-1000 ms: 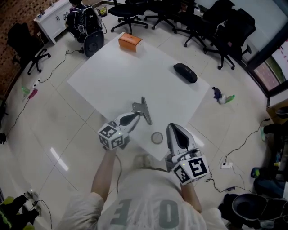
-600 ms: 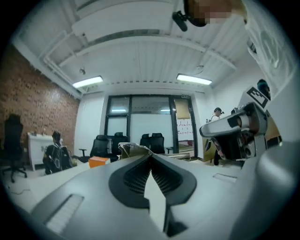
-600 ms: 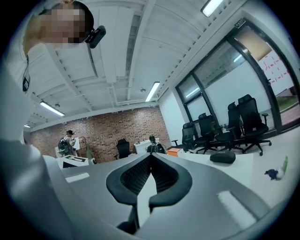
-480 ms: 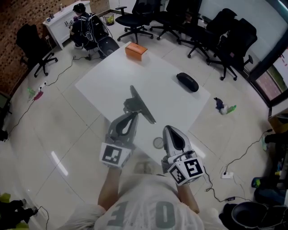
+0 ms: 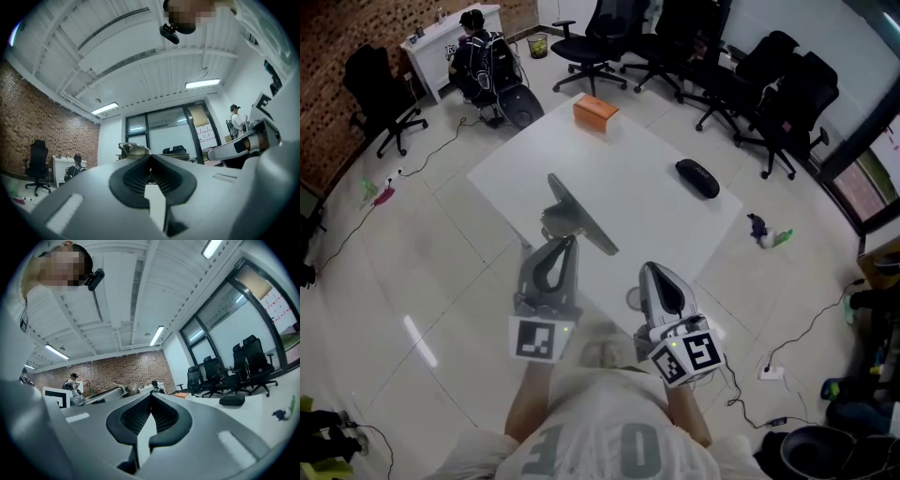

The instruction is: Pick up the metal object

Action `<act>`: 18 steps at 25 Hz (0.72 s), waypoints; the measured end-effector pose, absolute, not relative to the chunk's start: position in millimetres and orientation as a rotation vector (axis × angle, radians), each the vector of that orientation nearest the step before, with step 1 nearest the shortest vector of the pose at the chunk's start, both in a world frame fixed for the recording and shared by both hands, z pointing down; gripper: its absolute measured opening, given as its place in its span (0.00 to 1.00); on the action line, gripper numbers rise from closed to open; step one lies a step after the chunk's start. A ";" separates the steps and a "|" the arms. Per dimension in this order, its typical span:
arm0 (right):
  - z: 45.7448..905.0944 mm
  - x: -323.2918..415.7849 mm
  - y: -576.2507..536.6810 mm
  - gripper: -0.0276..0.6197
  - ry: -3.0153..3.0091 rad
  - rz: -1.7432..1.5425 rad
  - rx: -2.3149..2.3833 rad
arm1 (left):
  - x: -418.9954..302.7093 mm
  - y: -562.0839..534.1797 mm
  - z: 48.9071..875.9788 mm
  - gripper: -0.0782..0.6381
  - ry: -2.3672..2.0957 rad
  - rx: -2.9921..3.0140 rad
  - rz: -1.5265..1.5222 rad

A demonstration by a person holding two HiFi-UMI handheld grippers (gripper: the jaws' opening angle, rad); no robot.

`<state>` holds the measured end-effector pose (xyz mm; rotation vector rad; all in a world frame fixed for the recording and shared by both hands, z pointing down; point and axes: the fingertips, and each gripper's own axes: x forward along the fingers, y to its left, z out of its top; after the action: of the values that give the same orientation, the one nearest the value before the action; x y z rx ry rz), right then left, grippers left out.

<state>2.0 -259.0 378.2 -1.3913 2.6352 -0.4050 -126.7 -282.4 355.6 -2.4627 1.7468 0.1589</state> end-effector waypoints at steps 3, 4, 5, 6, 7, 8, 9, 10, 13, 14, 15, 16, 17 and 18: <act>380.9 0.9 -248.1 0.06 2.637 -0.424 -1.418 | -129.0 -273.0 356.0 0.12 1.758 -2.481 0.191; 382.0 0.6 -243.6 0.06 2.637 -0.433 -1.430 | -130.1 -268.8 356.1 0.12 1.759 -2.487 0.190; 383.1 0.1 -239.2 0.06 2.637 -0.442 -1.441 | -131.5 -264.9 355.5 0.12 1.753 -2.491 0.186; 384.2 -0.6 -234.9 0.06 2.633 -0.449 -1.452 | -133.0 -261.3 354.8 0.12 1.742 -2.494 0.181; 385.0 -1.3 -231.0 0.06 2.627 -0.453 -1.462 | -134.2 -258.2 354.4 0.12 1.729 -2.496 0.174; 385.2 -1.7 -227.6 0.06 2.621 -0.451 -1.467 | -134.9 -255.6 353.8 0.12 1.716 -2.494 0.174; 385.1 -1.6 -224.2 0.06 2.617 -0.444 -1.468 | -134.8 -252.9 352.4 0.12 1.708 -2.490 0.184; 385.4 -1.4 -220.0 0.06 2.620 -0.436 -1.466 | -134.2 -248.6 350.6 0.12 1.706 -2.487 0.202; 385.7 -4.4 -203.0 0.06 2.654 -0.408 -1.438 | -134.4 -228.1 344.0 0.12 1.710 -2.478 0.239; 383.2 -6.4 -196.0 0.06 2.659 -0.395 -1.420 | -135.7 -221.0 339.7 0.12 1.707 -2.469 0.258; 379.6 -8.9 -187.0 0.06 2.662 -0.381 -1.400 | -137.4 -213.0 335.4 0.12 1.706 -2.456 0.276; 376.1 -11.6 -176.1 0.06 2.665 -0.367 -1.382 | -139.4 -203.5 332.3 0.12 1.707 -2.442 0.286; 373.8 -13.9 -163.9 0.06 2.667 -0.353 -1.370 | -141.4 -192.6 330.5 0.12 1.710 -2.431 0.287; 372.9 -15.1 -151.2 0.06 2.668 -0.341 -1.367 | -142.9 -180.6 329.3 0.12 1.715 -2.423 0.283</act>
<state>-15.1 -151.2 372.9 -1.3670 2.6676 -0.3408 -142.9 -180.6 329.3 -2.4231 1.7152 0.2831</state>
